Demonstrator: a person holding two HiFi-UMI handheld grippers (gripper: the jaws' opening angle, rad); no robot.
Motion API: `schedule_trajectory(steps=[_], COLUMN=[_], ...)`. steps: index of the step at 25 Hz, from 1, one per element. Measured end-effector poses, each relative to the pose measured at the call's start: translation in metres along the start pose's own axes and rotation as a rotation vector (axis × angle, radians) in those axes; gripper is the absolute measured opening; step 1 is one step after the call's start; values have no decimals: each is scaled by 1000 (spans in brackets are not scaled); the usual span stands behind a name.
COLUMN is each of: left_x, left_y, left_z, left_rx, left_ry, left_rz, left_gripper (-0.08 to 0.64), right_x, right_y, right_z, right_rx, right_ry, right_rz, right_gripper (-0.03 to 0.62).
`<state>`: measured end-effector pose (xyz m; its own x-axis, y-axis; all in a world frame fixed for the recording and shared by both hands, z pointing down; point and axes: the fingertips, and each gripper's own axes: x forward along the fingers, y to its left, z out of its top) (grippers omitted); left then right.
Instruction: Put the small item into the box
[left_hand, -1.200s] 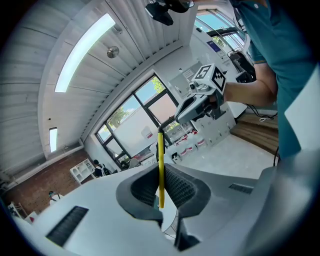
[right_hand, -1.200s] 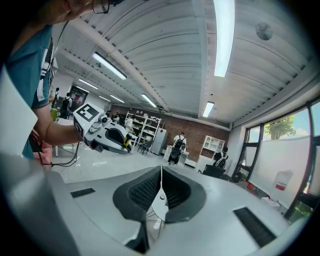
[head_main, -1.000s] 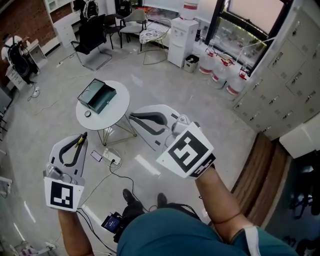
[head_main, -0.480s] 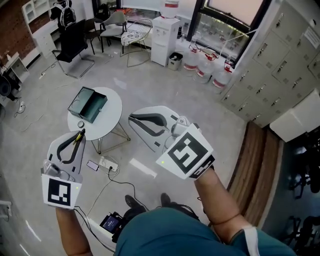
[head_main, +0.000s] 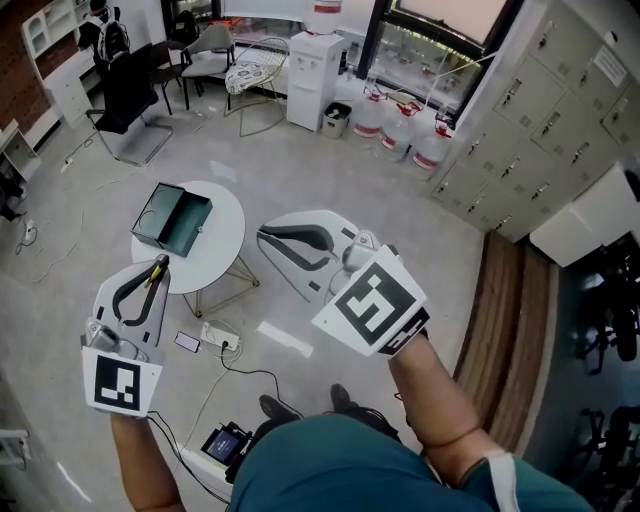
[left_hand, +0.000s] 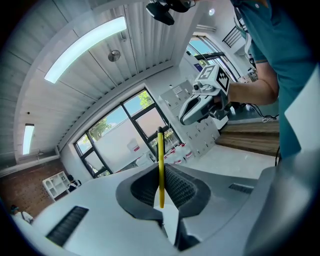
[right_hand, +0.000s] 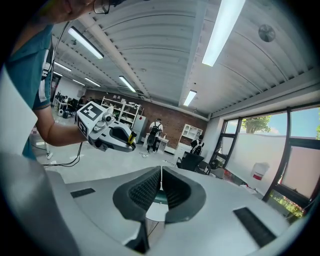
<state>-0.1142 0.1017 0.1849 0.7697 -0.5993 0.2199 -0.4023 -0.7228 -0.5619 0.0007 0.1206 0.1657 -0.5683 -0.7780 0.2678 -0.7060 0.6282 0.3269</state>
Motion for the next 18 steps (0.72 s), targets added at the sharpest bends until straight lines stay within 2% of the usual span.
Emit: schedule_trajectory(steps=[10, 15, 18], left_x=[-20, -22, -7], left_y=[64, 103, 120], left_z=[-50, -80, -104], left_rx=[4, -35, -40], left_ry=[-33, -5, 36], left_rz=[-14, 23, 56], left_gripper=[38, 38, 38], right_x=[72, 123, 157], right_y=[13, 6, -11], right_z=[29, 44, 37], right_rx=[-9, -28, -36], right_ry=[24, 24, 7], right_rz=[-31, 12, 53], right_gripper=[39, 38, 40])
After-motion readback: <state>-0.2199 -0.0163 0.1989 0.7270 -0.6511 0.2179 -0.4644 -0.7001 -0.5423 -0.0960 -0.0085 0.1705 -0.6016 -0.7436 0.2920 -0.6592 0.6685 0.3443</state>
